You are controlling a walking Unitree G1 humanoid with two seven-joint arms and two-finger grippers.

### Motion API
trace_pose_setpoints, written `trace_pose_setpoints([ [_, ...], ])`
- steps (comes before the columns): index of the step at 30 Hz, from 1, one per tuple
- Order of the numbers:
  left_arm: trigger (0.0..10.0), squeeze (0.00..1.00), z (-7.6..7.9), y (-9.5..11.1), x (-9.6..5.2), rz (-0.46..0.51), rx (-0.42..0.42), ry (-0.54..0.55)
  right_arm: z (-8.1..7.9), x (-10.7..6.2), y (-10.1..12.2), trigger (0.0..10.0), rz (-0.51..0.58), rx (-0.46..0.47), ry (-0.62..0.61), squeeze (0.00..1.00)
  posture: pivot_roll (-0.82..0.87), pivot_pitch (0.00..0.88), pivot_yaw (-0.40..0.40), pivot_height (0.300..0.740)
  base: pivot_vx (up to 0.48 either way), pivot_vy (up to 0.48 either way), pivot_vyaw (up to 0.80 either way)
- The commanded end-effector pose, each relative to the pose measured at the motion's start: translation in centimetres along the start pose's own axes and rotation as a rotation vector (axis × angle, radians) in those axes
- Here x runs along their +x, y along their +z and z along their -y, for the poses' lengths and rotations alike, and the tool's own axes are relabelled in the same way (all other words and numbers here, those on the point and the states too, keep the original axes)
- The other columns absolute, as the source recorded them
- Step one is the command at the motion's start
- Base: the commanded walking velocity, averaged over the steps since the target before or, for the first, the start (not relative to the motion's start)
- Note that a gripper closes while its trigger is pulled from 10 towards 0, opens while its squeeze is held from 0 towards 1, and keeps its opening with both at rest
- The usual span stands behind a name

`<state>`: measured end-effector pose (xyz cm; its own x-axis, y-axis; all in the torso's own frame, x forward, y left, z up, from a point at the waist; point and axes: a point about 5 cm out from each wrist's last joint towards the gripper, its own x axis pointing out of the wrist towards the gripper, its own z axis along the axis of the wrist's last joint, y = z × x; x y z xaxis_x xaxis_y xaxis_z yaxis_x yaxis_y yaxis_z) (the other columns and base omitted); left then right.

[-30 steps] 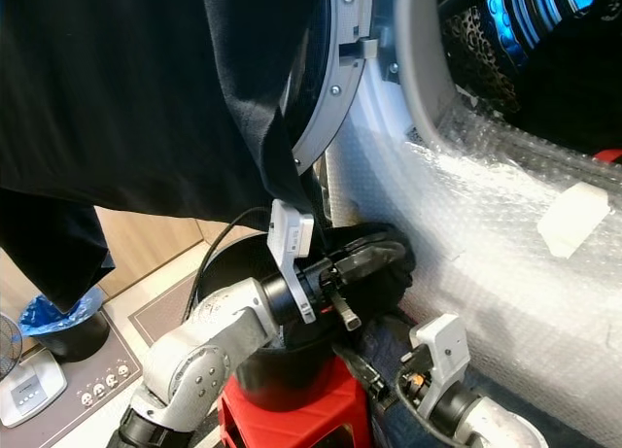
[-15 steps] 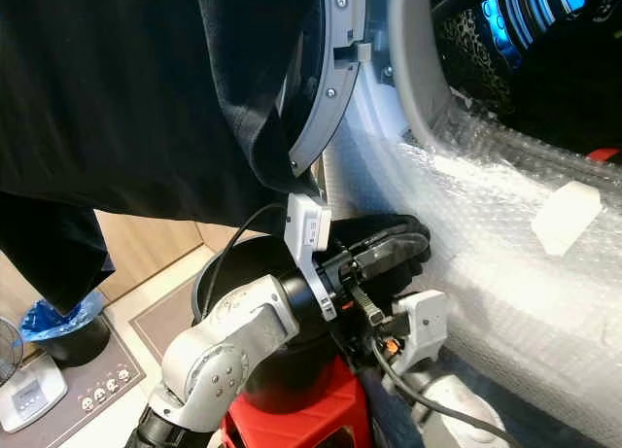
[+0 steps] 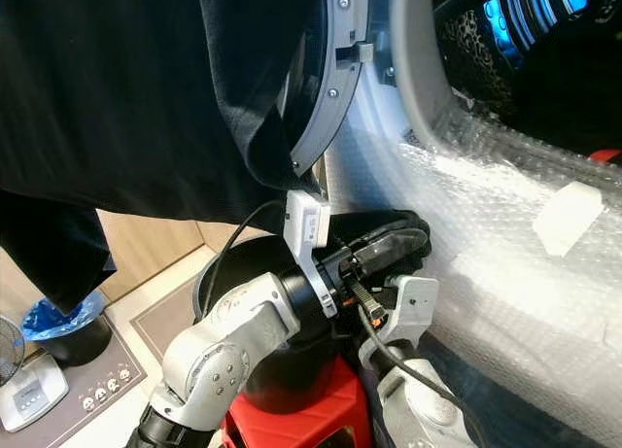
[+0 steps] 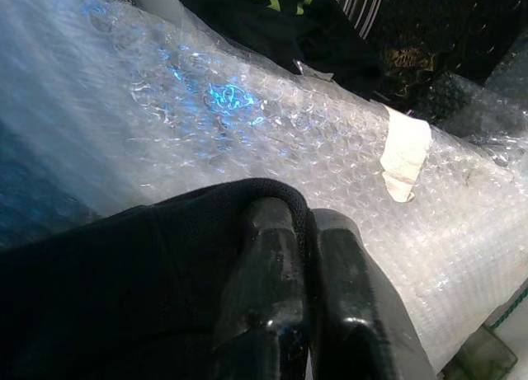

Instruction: Clothes washing

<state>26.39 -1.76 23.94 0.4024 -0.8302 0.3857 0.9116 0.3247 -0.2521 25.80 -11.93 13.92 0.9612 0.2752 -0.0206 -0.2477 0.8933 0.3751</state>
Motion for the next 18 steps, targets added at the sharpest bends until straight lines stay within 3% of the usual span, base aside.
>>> trace_pose_setpoints([
  [1,10.0,0.0,0.9,0.8,0.5,0.034,0.028,-0.047,-0.2,0.4,0.0,0.0,0.003,0.003,-0.023,0.0,-0.17,0.02,0.082,0.74,0.0,0.0,0.0],
  [6,10.0,0.0,0.9,0.9,0.6,0.036,0.032,-0.043,-1.2,0.5,-0.7,0.0,-0.014,0.005,-0.017,0.0,-0.16,0.029,0.084,0.74,0.0,0.0,0.0],
  [18,10.0,0.0,0.6,0.8,0.3,0.028,0.04,-0.028,-1.5,0.3,-1.2,0.0,-0.001,0.051,-0.032,0.0,-0.16,0.038,0.088,0.74,0.0,0.0,0.0],
])
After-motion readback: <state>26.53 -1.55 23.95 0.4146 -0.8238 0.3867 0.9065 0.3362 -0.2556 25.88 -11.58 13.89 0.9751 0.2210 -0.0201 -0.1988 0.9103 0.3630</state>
